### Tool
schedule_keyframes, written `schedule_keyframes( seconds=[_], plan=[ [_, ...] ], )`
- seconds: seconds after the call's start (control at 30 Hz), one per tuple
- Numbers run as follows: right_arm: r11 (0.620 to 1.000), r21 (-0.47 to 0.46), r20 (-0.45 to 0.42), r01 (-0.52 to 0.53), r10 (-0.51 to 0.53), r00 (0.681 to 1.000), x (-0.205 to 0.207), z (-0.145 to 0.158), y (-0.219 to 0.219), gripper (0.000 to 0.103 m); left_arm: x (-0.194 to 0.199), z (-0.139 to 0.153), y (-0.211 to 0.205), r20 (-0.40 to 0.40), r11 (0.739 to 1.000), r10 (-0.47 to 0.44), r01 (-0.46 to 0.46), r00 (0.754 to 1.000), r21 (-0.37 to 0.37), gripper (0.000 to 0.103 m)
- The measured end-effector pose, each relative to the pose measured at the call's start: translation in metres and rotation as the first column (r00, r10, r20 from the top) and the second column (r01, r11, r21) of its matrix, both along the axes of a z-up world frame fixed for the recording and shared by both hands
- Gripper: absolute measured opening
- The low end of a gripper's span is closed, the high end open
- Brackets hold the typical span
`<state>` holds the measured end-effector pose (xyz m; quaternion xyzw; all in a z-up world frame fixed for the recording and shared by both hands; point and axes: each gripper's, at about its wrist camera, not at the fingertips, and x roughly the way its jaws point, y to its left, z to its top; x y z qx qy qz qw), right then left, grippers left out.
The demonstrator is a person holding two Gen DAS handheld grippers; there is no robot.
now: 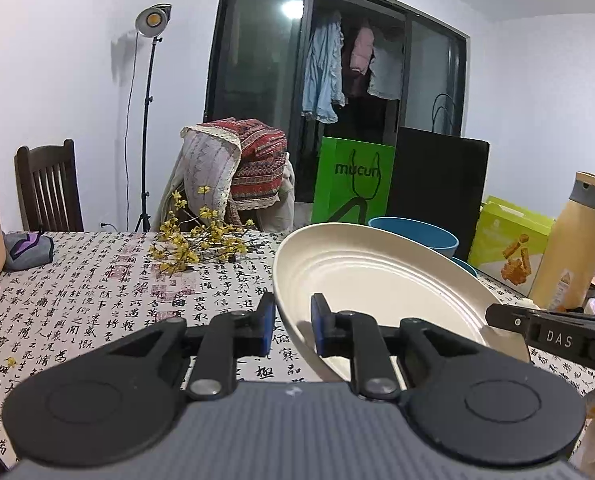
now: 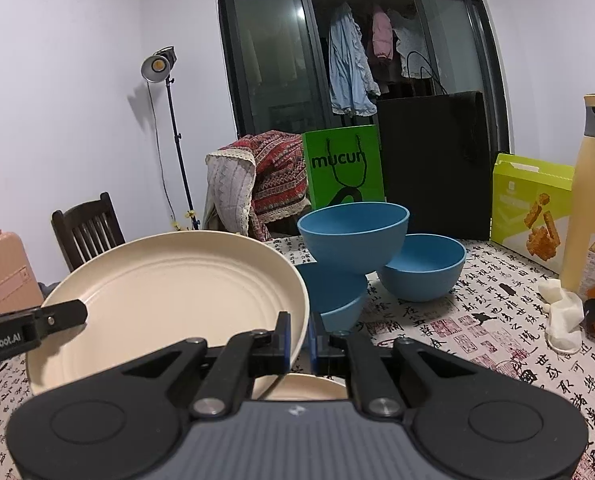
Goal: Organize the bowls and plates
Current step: 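Carry the held cream plate with both grippers past the blue bowls, then lower the held cream plate with both grippers onto the stacked cream plates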
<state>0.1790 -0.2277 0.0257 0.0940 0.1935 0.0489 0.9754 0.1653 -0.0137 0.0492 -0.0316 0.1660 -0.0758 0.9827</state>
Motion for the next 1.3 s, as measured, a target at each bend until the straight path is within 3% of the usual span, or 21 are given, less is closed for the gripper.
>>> schedule_keyframes(
  seconds=[0.47,1.3],
  plan=[
    [1.000,0.008,0.031,-0.003,0.002,1.000,-0.023,-0.002,-0.011,0.009,-0.012,-0.005,-0.003,0.004,0.999,-0.034,0.034,0.999,0.004,0.019],
    [1.000,0.016,-0.010,0.009,-0.009,1.000,-0.034,-0.030,-0.032,0.009,-0.008,-0.043,-0.019,-0.091,0.998,-0.064,0.063,0.994,-0.013,0.019]
  ],
)
